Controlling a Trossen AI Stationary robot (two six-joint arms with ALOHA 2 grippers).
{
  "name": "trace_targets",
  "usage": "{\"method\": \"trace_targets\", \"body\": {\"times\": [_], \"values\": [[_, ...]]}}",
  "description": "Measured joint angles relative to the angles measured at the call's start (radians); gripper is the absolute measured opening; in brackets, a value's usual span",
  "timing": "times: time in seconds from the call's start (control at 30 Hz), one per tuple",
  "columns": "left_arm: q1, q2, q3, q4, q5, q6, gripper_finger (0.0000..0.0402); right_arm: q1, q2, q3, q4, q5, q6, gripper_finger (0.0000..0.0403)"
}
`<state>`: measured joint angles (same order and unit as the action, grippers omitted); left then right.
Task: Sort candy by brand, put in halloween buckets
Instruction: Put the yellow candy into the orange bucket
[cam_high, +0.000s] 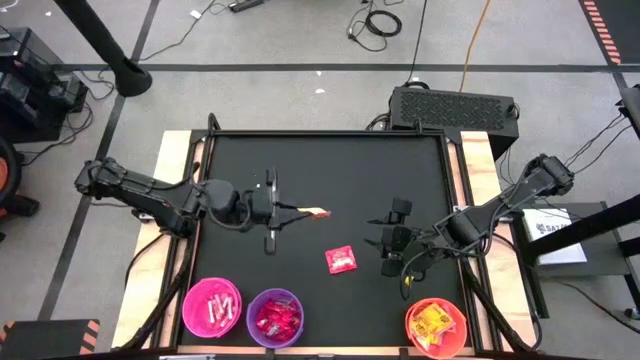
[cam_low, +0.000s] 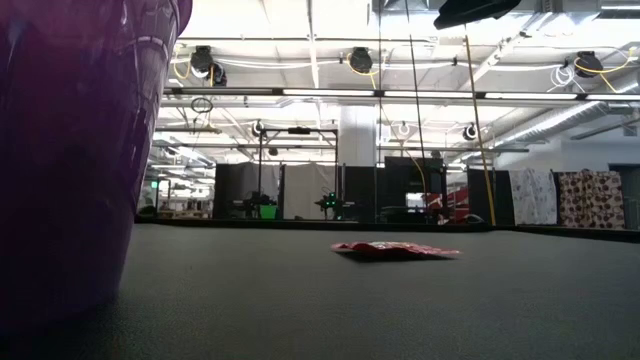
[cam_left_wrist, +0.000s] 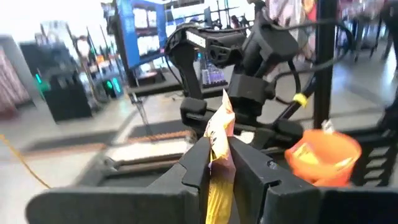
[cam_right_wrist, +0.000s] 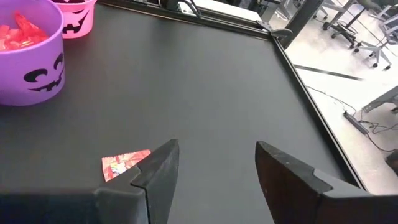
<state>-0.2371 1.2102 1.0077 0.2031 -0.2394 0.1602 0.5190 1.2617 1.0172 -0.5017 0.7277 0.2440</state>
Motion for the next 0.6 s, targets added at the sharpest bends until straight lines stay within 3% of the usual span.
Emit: {"method": "trace_targets", "body": {"times": [0.47, 0.6], "values": [[-0.007, 0.000, 0.000, 0.018, 0.000, 0.883, 0.0058, 0.000, 0.000, 0.000, -0.027, 0.010, -0.026, 0.0203], [-0.011, 0.000, 0.000, 0.017, 0.000, 0.895, 0.0058, -0.007, 0.000, 0.000, -0.027, 0.010, -0.027, 0.0203]]}}
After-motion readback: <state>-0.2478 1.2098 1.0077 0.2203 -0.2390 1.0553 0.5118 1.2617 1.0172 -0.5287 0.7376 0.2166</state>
